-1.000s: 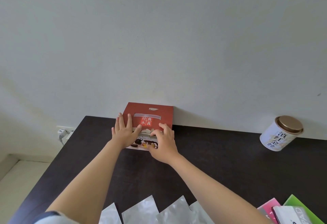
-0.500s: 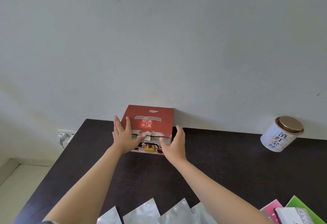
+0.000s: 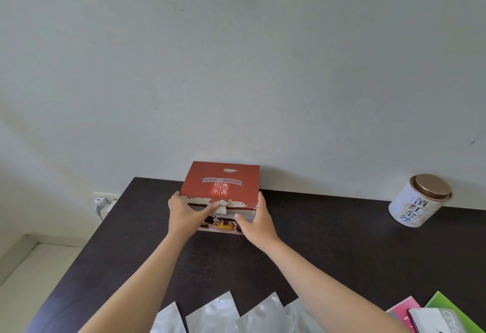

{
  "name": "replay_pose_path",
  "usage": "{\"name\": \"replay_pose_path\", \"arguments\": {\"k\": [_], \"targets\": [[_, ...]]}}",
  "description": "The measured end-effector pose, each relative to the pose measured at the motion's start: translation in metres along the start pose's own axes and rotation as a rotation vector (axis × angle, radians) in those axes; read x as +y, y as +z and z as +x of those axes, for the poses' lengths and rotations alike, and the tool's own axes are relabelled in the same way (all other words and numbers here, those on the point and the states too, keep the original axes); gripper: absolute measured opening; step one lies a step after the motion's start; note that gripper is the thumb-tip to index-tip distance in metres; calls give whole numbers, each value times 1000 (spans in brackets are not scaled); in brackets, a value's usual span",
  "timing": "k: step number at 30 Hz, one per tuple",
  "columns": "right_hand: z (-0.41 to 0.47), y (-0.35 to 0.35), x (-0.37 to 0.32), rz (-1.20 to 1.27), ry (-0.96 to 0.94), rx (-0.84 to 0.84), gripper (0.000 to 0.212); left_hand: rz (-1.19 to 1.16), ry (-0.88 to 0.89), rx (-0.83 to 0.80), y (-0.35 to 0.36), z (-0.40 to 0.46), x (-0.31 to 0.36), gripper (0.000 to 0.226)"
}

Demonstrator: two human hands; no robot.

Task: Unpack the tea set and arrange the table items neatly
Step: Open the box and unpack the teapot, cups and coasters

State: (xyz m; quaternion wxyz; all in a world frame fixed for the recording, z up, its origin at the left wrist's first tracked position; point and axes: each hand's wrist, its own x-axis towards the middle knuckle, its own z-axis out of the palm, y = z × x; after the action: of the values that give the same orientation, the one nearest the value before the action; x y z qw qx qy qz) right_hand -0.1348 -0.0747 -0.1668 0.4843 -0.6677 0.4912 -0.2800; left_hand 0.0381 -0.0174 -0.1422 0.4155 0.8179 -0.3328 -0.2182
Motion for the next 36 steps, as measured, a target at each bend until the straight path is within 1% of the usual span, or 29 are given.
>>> {"name": "replay_pose_path", "arguments": {"k": [2,7,10,14,17,18,21,22,23,25,26,27,28,29,31,33,35,36], "targets": [[-10,1,1,-2,-30,12,85,-31,10,11,-5,-8,-3,101],[-40,4,-3,41,-67,13,90,-78,16,17,-18,-27,-6,103],[-55,2,-3,63,-87,-7,91,-97,6,32,-27,-41,-9,99],[-73,0,-2,65,-134,-40,93,-89,-2,106,-36,-55,-19,79],[-88,1,2,36,-147,-57,98,-142,1,160,-40,-66,-18,82],[-93,0,2,11,-155,-50,97,-145,15,185,-41,-69,-18,82],[-97,-4,-3,-87,-221,41,87,-142,74,227,-48,-65,-17,65],[-94,-5,-7,-103,-249,80,85,-159,87,227,-50,-60,-14,64],[-90,-6,-12,-105,-274,117,82,-180,106,223,-53,-57,-8,68],[-78,-7,-24,-96,-319,176,80,-206,163,187,-57,-51,10,73],[-70,-7,-29,-99,-338,196,81,-206,194,168,-57,-47,17,67],[-63,-8,-34,-122,-349,207,84,-205,220,146,-57,-42,23,60],[-55,-9,-37,-167,-344,202,87,-201,247,114,-56,-37,28,58],[-48,-9,-39,-226,-325,182,91,-181,266,67,-54,-31,29,63],[-35,-9,-41,-349,-280,124,94,-88,282,-44,-48,-17,27,71],[-25,-8,-40,-445,-262,94,92,50,316,-144,-42,-2,19,78],[-17,-5,-37,-516,-226,55,89,236,341,-240,-37,12,9,89],[-15,-3,-34,-548,-195,25,87,345,342,-283,-35,16,4,90]]}}
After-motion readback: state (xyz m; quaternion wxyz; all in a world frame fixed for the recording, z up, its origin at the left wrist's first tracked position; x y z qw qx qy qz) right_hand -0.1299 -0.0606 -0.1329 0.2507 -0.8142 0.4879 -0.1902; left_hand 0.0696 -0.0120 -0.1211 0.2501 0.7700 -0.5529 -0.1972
